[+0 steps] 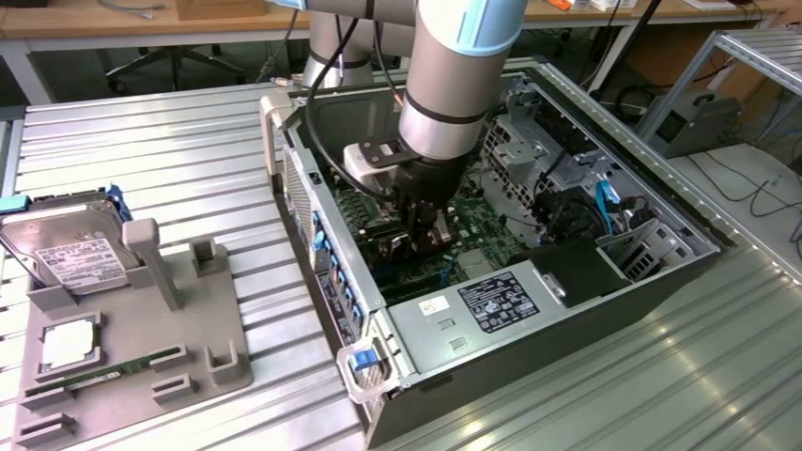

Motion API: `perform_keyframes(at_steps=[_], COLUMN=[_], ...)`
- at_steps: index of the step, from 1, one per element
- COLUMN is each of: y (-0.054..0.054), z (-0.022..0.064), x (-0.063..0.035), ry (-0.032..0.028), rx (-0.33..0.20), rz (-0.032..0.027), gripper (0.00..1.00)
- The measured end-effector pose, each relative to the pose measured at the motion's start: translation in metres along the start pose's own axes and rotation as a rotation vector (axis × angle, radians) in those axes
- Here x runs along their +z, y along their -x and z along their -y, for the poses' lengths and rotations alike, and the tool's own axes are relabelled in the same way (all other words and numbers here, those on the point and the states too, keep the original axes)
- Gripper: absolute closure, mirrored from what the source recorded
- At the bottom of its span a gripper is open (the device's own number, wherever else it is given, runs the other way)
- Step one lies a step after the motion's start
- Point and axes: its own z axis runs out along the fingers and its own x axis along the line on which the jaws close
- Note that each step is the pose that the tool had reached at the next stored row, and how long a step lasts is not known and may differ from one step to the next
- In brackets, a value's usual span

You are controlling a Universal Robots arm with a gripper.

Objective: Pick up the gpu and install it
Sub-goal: 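Insert the gpu into the slot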

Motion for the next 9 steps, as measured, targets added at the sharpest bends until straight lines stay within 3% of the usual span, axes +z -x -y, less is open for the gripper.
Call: perform_keyframes(at_steps=[1,3,4,7,9], y=[-0.0001,-0.0001,-0.0001,-0.0001,-0.0001], z=[0.0,0.0,0.0001,0.0001,0.0001], x=[-0.0001,-0.0005,-0.0005,-0.0005,-0.0005], ry=[-0.0001,0.0001,0.0001,0.0002,0.0001], rx=[0.0,0.0,0.0,0.0,0.0], rz=[-0.0006,-0.0015,-0.0015,-0.0016,-0.0015], gripper=[0.72,0.6,0.6,0.42,0.36])
